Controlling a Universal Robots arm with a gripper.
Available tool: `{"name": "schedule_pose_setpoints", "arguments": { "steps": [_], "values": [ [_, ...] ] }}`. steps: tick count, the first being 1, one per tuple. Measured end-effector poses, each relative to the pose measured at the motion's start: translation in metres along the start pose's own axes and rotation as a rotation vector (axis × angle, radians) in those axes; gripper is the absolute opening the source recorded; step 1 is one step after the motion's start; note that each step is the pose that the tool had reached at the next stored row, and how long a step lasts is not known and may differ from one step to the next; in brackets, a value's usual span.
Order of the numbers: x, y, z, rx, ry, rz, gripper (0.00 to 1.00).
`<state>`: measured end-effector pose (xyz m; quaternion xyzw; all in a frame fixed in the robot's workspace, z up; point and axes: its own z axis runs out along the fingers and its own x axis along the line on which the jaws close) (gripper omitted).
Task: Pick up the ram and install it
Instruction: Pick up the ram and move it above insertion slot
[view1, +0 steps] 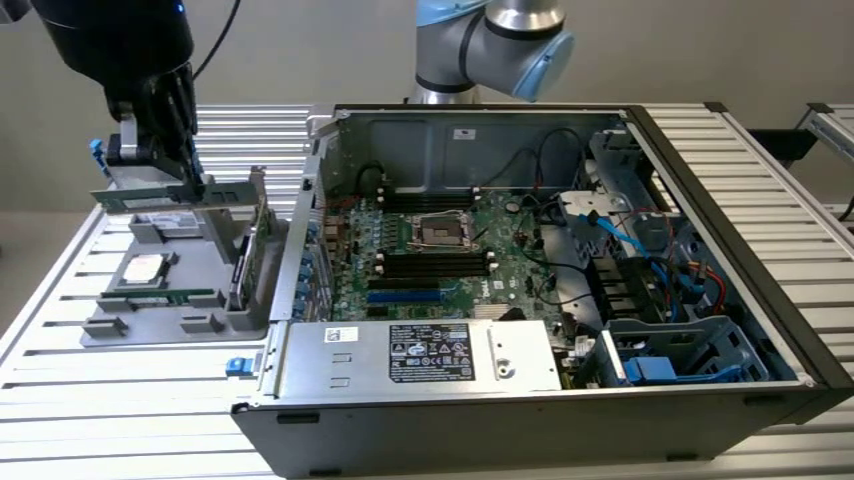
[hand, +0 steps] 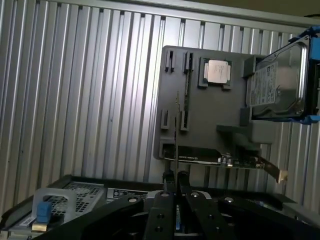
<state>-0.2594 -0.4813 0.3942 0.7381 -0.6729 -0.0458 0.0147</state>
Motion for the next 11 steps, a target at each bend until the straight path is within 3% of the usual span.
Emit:
{"name": "schedule_pose_setpoints", "arguments": {
  "steps": [11],
  "values": [
    [0.004,-0.0495,-0.0091,-0.0002,-0.0039,-0.01,0.13]
  ]
}}
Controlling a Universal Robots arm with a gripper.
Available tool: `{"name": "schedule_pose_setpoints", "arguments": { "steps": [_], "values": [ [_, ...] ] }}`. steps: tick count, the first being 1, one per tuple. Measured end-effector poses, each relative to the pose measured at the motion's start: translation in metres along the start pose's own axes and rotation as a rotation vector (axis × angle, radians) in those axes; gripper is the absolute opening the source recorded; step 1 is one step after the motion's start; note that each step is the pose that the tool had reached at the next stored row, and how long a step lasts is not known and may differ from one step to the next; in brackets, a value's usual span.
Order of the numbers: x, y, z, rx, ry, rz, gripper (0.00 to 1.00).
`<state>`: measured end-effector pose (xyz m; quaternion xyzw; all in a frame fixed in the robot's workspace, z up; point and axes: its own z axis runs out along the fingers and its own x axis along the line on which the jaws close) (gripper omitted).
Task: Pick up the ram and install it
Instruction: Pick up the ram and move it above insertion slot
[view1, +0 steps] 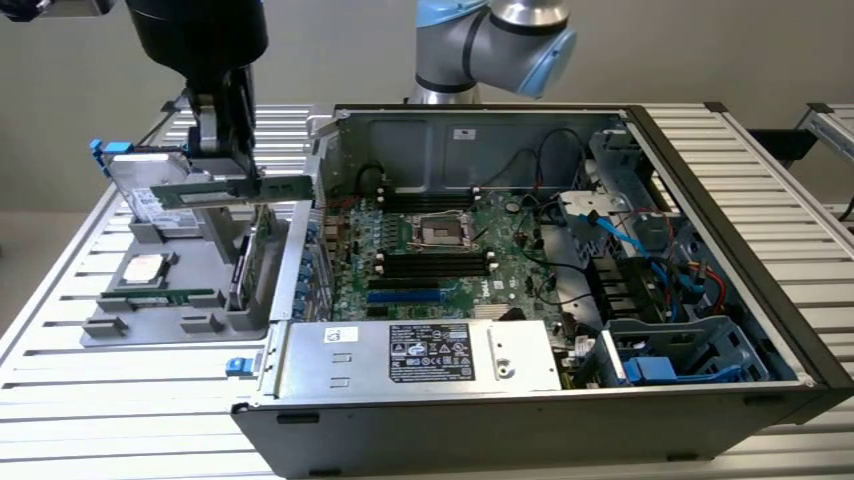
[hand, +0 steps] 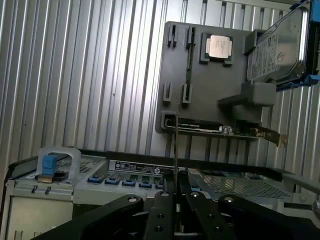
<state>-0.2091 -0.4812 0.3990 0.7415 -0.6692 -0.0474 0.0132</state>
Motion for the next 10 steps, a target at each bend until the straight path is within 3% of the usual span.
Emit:
{"name": "schedule_pose_setpoints", "arguments": {
  "steps": [10],
  "values": [
    [0.004,-0.0444,-0.0089,-0.0005,-0.0026,-0.004,0.13]
  ]
}}
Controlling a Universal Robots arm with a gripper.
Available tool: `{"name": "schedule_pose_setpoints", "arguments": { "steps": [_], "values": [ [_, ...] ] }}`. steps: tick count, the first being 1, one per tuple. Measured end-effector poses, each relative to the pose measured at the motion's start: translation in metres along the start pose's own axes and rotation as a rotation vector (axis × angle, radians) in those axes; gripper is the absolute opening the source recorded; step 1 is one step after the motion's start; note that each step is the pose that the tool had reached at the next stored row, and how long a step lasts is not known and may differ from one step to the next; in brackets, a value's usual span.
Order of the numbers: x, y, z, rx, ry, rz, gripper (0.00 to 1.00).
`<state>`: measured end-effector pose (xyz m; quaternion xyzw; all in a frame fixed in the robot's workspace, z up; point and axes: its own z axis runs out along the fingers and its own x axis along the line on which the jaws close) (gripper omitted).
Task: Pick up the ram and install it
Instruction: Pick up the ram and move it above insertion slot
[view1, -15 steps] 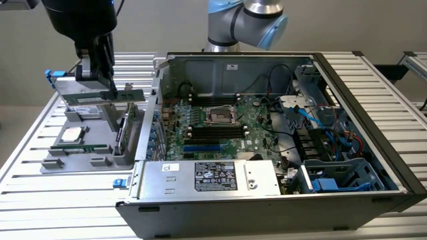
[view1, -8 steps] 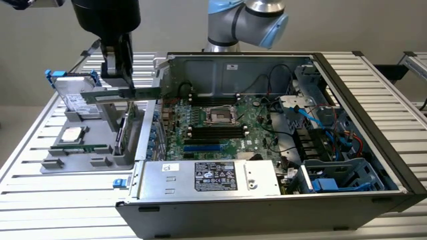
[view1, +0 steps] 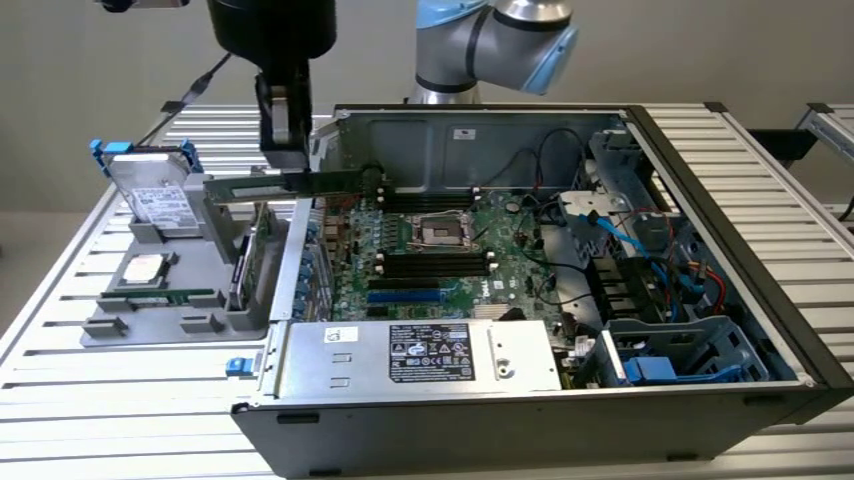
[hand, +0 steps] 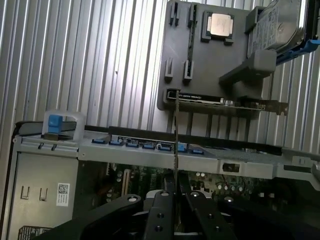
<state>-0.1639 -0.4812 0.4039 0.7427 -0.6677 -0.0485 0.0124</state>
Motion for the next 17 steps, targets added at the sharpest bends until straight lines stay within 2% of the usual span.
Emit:
{"name": "schedule_pose_setpoints", "arguments": {
  "steps": [12,17],
  "values": [
    [0.005,-0.054,-0.0067,-0.0004,-0.0013,0.0,0.13],
    [0.005,-0.0773,-0.0032,-0.0003,-0.0014,0.0,0.13]
  ]
}}
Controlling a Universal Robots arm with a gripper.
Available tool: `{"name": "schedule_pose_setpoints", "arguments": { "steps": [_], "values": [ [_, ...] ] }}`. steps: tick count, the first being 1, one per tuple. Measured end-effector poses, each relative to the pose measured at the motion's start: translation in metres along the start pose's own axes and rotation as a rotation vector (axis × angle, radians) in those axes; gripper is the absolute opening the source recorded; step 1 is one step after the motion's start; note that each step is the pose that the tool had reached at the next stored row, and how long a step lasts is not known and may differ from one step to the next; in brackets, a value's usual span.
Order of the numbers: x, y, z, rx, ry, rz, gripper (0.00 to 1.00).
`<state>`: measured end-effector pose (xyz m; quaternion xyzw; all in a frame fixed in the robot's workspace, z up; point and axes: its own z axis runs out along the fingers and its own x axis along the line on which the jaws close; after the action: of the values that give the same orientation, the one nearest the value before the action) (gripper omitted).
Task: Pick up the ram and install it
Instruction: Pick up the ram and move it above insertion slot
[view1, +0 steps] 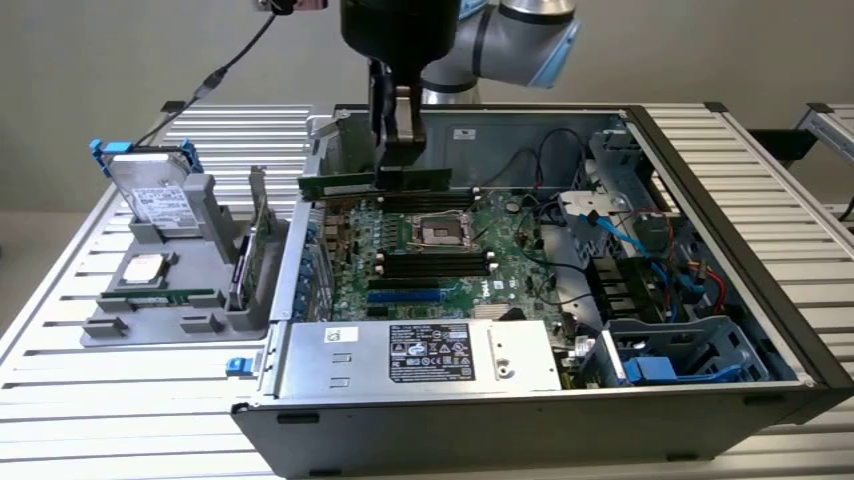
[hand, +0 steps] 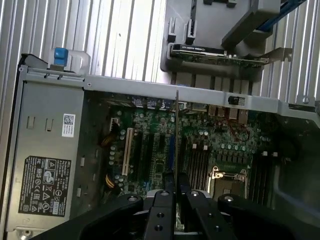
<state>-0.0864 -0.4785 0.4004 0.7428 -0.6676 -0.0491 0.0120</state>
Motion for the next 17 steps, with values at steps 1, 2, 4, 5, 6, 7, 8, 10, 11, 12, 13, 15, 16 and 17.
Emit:
{"name": "schedule_pose_setpoints", "arguments": {
  "steps": [1,2,4,5,6,7,8,10,11,12,13,15,16,17],
  "values": [
    [0.0,-0.0045,0.0014,0.0,0.0,0.0,0.13],
    [0.0,-0.0086,0.0029,0.0001,-0.0001,0.0,0.13],
    [-0.001,-0.0167,0.0059,0.0001,-0.0002,0.001,0.13],
    [-0.001,-0.0206,0.0074,0.0001,-0.0001,0.002,0.13],
    [-0.001,-0.0242,0.009,0.0001,-0.0002,0.002,0.13],
    [-0.001,-0.0268,0.0105,0.0001,-0.0003,0.003,0.13],
    [-0.001,-0.0294,0.0122,-0.0001,-0.0006,0.005,0.13],
    [0.0,-0.0342,0.0154,-0.0003,-0.0012,0.012,0.13],
    [0.0,-0.0364,0.0171,-0.0003,-0.0015,0.016,0.13],
    [0.0,-0.0384,0.0186,-0.0003,-0.0018,0.02,0.13],
    [0.0,-0.0406,0.0203,-0.0001,-0.0021,0.024,0.13],
    [0.0,-0.0448,0.0236,-0.0001,-0.0025,0.029,0.13],
    [-0.001,-0.0467,0.0255,0.0,-0.0028,0.029,0.13],
    [-0.002,-0.0485,0.0272,0.0,-0.0028,0.03,0.13]
  ]
}}
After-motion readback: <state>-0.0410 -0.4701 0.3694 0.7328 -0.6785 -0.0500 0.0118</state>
